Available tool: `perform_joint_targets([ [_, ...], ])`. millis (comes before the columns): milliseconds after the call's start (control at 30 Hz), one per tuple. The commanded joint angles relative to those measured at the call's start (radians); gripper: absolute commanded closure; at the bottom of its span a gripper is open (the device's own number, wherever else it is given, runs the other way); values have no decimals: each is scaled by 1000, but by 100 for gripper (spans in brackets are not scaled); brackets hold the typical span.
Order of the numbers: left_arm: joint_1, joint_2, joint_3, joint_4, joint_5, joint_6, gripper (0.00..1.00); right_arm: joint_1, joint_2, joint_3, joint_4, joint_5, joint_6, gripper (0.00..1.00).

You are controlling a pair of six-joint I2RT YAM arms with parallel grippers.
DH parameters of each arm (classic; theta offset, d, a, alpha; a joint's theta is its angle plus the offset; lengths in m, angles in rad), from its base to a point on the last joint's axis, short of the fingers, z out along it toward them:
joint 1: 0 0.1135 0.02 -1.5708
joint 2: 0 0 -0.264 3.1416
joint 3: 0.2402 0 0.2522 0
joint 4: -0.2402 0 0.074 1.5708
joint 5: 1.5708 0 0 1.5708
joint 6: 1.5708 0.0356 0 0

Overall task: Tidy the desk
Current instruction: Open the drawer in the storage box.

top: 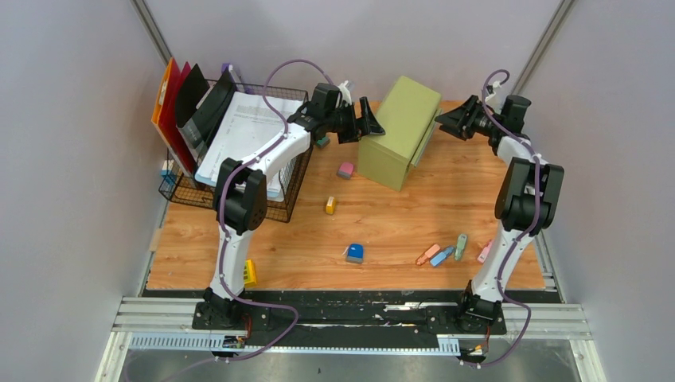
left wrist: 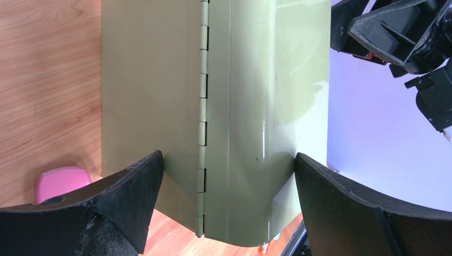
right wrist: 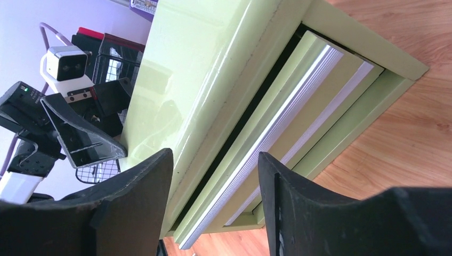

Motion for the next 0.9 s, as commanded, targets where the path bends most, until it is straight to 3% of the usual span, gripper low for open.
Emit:
perform_joint_targets([
  [0, -4, 54, -22, -180, -64, 68, 4, 15, 11, 10, -8, 1, -61, 39],
  [867, -4, 61, -26, -171, -46, 53, 4, 44, 46, -2, -54, 49, -142, 36],
])
